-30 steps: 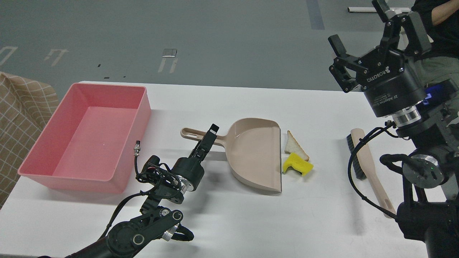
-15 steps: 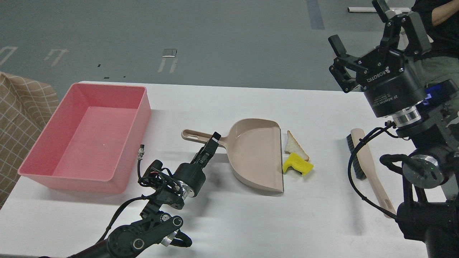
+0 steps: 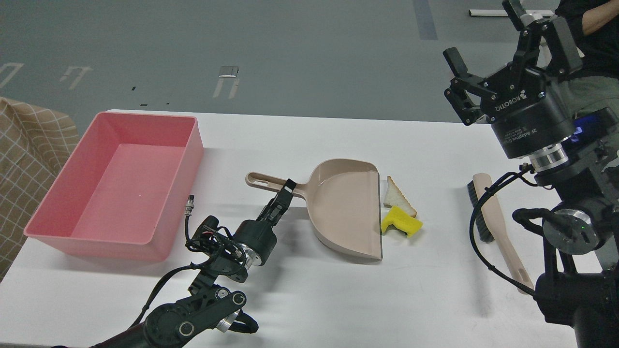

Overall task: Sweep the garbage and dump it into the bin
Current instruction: 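Close the left gripper on the beige dustpan handle, then lower the right gripper and grasp the wooden brush handle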

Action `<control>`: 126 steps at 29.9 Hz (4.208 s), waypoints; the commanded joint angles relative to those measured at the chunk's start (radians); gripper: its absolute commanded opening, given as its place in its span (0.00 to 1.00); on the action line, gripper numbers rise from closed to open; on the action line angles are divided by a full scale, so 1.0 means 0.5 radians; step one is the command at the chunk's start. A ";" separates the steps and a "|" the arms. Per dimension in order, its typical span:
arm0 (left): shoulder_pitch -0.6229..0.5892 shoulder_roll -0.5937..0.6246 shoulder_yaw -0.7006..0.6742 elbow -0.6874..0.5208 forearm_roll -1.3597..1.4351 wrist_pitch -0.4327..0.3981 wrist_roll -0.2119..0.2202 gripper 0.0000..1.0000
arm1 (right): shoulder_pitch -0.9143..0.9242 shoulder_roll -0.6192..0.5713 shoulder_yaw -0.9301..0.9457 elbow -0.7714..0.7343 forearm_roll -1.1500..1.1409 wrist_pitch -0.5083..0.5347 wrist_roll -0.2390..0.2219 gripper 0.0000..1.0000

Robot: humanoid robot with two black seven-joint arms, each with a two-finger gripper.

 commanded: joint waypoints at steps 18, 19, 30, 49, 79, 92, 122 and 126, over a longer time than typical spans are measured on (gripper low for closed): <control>-0.006 0.001 -0.001 0.000 0.000 0.000 0.002 0.23 | -0.058 -0.245 0.031 0.027 -0.368 -0.159 0.000 1.00; -0.006 0.001 -0.001 0.000 0.000 0.000 0.002 0.23 | -0.086 -0.267 0.050 0.052 -0.368 -0.153 0.000 1.00; -0.006 0.017 -0.001 -0.003 0.000 0.000 -0.002 0.23 | -0.261 -0.638 0.323 0.203 -0.531 -0.031 0.082 1.00; -0.006 0.020 -0.001 -0.009 0.006 0.000 -0.023 0.23 | -0.831 -1.292 0.142 0.196 -1.067 0.051 0.184 0.96; -0.018 0.017 0.002 -0.006 0.019 0.000 -0.023 0.22 | -0.611 -1.393 -0.686 -0.055 -2.513 0.051 0.153 0.91; -0.033 0.017 0.002 -0.003 0.019 0.000 -0.023 0.22 | -0.570 -1.365 -0.702 -0.126 -2.516 0.051 0.104 0.90; -0.030 0.020 0.002 -0.003 0.019 0.000 -0.026 0.22 | -0.669 -1.270 -0.692 -0.117 -2.513 0.051 0.031 0.56; -0.030 0.020 0.002 0.000 0.019 0.000 -0.026 0.22 | -0.669 -1.270 -0.695 -0.117 -2.513 0.051 0.031 0.48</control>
